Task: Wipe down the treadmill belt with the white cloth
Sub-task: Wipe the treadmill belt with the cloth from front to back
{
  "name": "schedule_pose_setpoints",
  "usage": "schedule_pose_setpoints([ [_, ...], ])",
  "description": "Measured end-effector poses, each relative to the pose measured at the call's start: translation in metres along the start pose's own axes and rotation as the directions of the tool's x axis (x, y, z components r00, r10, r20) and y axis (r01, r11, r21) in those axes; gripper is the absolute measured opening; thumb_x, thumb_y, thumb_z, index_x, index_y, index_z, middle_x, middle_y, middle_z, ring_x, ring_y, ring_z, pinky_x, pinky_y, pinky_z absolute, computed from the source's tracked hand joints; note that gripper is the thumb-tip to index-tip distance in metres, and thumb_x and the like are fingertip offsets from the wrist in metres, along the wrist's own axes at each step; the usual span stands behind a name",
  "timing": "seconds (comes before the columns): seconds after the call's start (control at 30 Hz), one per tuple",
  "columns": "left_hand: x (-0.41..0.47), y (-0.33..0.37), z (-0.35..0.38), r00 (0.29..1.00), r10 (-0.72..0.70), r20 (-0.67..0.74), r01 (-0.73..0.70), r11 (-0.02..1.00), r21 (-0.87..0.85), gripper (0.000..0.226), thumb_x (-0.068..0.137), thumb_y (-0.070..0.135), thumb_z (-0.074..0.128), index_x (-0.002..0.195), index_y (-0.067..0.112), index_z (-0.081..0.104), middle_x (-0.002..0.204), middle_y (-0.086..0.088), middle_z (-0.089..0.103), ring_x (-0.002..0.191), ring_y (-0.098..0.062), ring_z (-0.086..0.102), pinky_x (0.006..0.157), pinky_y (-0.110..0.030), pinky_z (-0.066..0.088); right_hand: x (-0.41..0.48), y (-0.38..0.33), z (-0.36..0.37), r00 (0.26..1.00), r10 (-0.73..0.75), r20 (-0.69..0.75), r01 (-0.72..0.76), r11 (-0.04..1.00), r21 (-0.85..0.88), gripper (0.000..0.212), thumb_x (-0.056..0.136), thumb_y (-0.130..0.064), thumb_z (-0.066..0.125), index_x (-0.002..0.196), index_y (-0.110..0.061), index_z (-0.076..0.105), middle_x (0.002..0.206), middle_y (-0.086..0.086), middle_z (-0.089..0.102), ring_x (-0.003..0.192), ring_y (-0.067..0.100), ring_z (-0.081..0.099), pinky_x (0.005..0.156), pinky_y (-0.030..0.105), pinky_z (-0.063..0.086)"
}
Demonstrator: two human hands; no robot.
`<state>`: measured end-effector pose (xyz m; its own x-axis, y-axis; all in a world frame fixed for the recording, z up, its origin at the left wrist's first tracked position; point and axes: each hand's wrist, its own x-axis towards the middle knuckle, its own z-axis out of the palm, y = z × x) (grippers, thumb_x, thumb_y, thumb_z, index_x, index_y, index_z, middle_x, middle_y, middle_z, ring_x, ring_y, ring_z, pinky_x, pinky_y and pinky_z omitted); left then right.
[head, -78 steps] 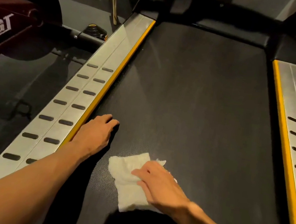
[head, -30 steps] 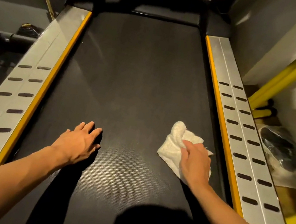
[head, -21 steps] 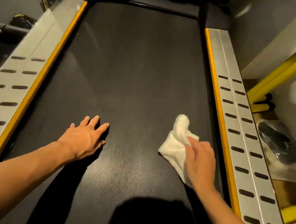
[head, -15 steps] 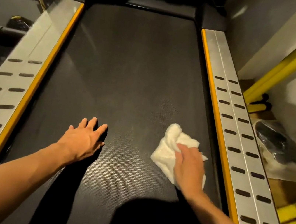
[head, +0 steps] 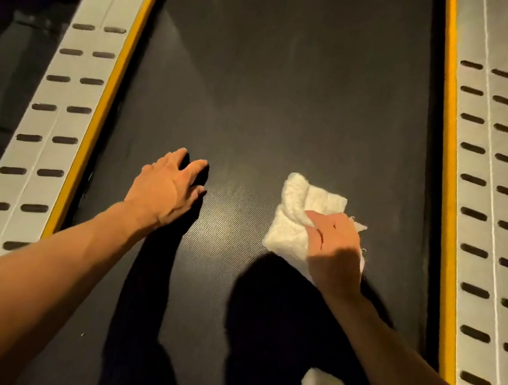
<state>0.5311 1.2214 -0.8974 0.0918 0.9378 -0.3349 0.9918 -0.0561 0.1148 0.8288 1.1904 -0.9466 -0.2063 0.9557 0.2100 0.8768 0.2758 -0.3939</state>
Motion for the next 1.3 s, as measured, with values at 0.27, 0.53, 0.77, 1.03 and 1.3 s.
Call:
schedule_pose_setpoints([
  [0.27, -0.010, -0.009, 0.011, 0.996, -0.035, -0.087, 0.035, 0.999, -0.006, 0.047, 0.095, 0.035, 0.048, 0.139, 0.017, 0.044, 0.131, -0.019, 0.045, 0.115, -0.039, 0.048, 0.091, -0.052, 0.045, 0.030, 0.016, 0.001, 0.942, 0.327, -0.082, -0.330, 0.944, -0.029, 0.030, 0.094, -0.018, 0.047, 0.118, -0.014, 0.065, 0.104, 0.018, 0.058, 0.099, 0.033, 0.052, 0.086, 0.034, 0.038],
  [0.53, -0.016, -0.019, 0.031, 0.995, 0.006, -0.104, 0.005, 0.994, 0.108, 0.053, 0.097, 0.031, 0.045, 0.148, 0.019, 0.034, 0.148, -0.022, 0.032, 0.136, -0.040, 0.031, 0.109, -0.054, 0.029, -0.003, -0.031, 0.005, 0.999, 0.013, 0.050, -0.016, 0.997, 0.070, 0.026, 0.091, -0.027, 0.060, 0.115, -0.018, 0.065, 0.101, 0.006, 0.058, 0.087, 0.014, 0.054, 0.079, 0.031, 0.045],
  [0.77, -0.022, -0.016, 0.047, 0.977, -0.011, -0.212, 0.009, 1.000, -0.008, 0.049, 0.100, 0.030, 0.039, 0.147, 0.017, 0.037, 0.151, -0.023, 0.031, 0.141, -0.043, 0.026, 0.114, -0.056, 0.020, 0.006, -0.038, 0.012, 0.987, 0.105, 0.119, -0.100, 0.994, -0.054, 0.024, 0.095, -0.014, 0.054, 0.116, -0.008, 0.062, 0.108, 0.017, 0.059, 0.090, 0.034, 0.055, 0.080, 0.046, 0.049],
  [1.03, -0.026, -0.034, 0.070, 0.958, 0.004, -0.286, -0.079, 0.965, -0.251, 0.048, 0.101, 0.034, 0.042, 0.147, 0.022, 0.037, 0.158, -0.008, 0.023, 0.148, -0.029, 0.015, 0.119, -0.045, 0.006, 0.025, -0.057, -0.022, 0.976, 0.141, 0.168, -0.167, 0.974, 0.151, 0.024, 0.093, -0.020, 0.049, 0.109, -0.007, 0.060, 0.095, 0.011, 0.055, 0.086, 0.022, 0.051, 0.072, 0.031, 0.038],
  [1.3, -0.021, -0.043, 0.048, 0.995, -0.001, -0.098, -0.035, 0.931, -0.364, 0.053, 0.100, 0.032, 0.044, 0.151, 0.026, 0.028, 0.161, -0.008, 0.014, 0.149, -0.027, 0.005, 0.119, -0.046, 0.003, -0.008, -0.093, -0.003, 0.822, 0.150, 0.549, -0.255, 0.960, 0.119, 0.047, 0.088, -0.022, 0.058, 0.132, -0.023, 0.042, 0.117, 0.006, 0.052, 0.105, 0.026, 0.051, 0.085, 0.032, 0.038],
])
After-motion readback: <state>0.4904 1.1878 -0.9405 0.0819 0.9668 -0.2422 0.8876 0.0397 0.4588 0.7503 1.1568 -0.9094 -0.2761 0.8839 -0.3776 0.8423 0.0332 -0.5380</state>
